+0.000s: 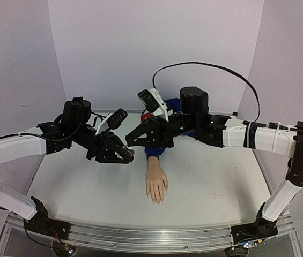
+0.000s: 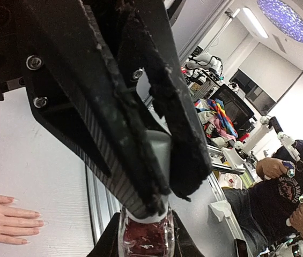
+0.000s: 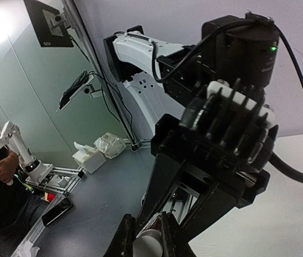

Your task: Paint the nails

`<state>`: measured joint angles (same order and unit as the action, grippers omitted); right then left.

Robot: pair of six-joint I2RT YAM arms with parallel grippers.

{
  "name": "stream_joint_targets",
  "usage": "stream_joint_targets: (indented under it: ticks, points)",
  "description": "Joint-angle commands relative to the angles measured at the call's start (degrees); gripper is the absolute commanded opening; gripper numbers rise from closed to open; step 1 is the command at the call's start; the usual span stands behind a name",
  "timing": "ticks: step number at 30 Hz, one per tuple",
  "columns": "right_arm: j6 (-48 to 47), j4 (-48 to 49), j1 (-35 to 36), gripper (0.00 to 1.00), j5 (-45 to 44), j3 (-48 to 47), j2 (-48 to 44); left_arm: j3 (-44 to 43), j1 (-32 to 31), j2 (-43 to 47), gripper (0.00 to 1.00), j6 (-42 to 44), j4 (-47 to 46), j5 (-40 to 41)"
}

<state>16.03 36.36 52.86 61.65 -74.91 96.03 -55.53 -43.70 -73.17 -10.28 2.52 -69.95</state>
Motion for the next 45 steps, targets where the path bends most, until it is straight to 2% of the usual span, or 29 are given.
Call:
stream_joint_targets:
  ticks: [1, 2, 4, 7, 10, 13, 15, 20, 24, 29, 35, 40, 45]
  points:
    - [-4.76, -0.99, 0.85, 0.0, 3.97, 4.21, -3.03, -3.22, 0.81, 2.39, 0.0, 1.38, -6.54, -1.07]
    - [-4.59, -0.97, 0.75, 0.0, 1.0, 4.55, -3.59, -2.79, 0.81, 2.78, 0.0, 2.19, -6.63, 3.27]
    - [-3.5, -0.91, 0.45, 0.09, -6.32, 5.42, -4.46, -1.13, 0.75, 4.13, 0.0, 4.53, -6.49, 13.97]
    - [-0.85, -1.3, -0.01, 0.39, -17.17, 5.84, -5.67, 1.64, 0.72, 6.57, 0.0, 6.99, -6.2, 31.47]
    - [1.63, -2.77, -0.81, 0.7, -28.58, 6.88, -7.43, 4.45, 0.65, 8.94, 0.0, 8.87, -5.73, 44.15]
    - [2.57, -3.34, -1.09, 0.87, -30.86, 6.71, -8.0, 6.24, 0.64, 10.54, 0.0, 10.1, -5.11, 50.59]
    - [4.6, -3.63, -1.1, 0.91, -32.78, 5.21, -7.29, 6.71, 0.64, 10.99, 0.0, 10.19, -4.5, 52.31]
    - [12.8, -5.82, -0.61, 0.91, -38.51, -0.68, -2.14, 7.53, 0.64, 11.59, 0.0, 12.07, -4.11, 56.48]
    - [14.11, -5.98, 1.17, 0.88, -40.52, -4.38, 1.2, 7.08, 0.65, 10.03, 0.0, 11.75, -4.02, 56.91]
    - [15.74, -6.56, 2.34, 0.75, -43.45, -7.86, 4.42, 7.6, 0.64, 9.2, 0.0, 10.81, -4.11, 55.55]
    - [16.11, -6.75, 2.78, 0.69, -44.3, -11.13, 7.5, 7.93, 0.65, 8.08, 0.0, 9.36, -4.11, 53.68]
    - [16.63, -6.75, 2.88, 0.56, -43.77, -13.11, 9.55, 7.65, 0.64, 7.45, 0.0, 8.83, -4.11, 52.85]
    - [17.29, -6.65, 2.88, 0.36, -42.52, -13.7, 10.51, 7.29, 0.64, 7.18, 0.0, 8.3, -4.11, 52.34]
